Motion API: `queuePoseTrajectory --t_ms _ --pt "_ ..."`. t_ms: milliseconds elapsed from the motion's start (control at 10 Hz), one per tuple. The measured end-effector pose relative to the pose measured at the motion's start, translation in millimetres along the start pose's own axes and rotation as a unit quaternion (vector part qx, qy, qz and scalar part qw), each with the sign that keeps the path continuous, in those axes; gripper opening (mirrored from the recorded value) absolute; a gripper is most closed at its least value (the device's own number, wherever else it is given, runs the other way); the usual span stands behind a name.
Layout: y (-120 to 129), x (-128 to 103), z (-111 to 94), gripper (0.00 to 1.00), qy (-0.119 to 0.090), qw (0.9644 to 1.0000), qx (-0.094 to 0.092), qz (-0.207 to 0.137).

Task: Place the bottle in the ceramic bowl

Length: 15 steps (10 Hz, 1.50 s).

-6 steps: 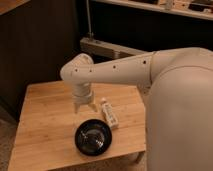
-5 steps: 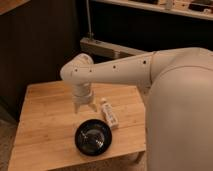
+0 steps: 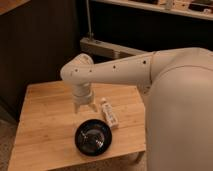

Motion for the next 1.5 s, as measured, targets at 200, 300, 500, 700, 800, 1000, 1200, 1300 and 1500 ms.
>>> queuePoseTrajectory --t_ms 200,300,500,700,800,1000,1200,1300,1500 --pt "0 0 0 0.65 0.0 1.0 0.0 0.0" --pt "0 0 0 0.65 0.0 1.0 0.0 0.0" --pt "0 0 0 0.65 0.0 1.0 0.0 0.0" --pt "0 0 0 0.65 0.0 1.0 0.0 0.0" --pt "0 0 0 0.65 0.0 1.0 0.0 0.0" --pt "0 0 0 0.65 0.0 1.0 0.0 0.0" --pt "0 0 0 0.65 0.0 1.0 0.0 0.0" --pt "-1 0 -1 0.65 -0.001 1.0 0.0 0.0" --pt "-15 -9 -7 0.65 -0.038 0.9992 -0.008 -0.009"
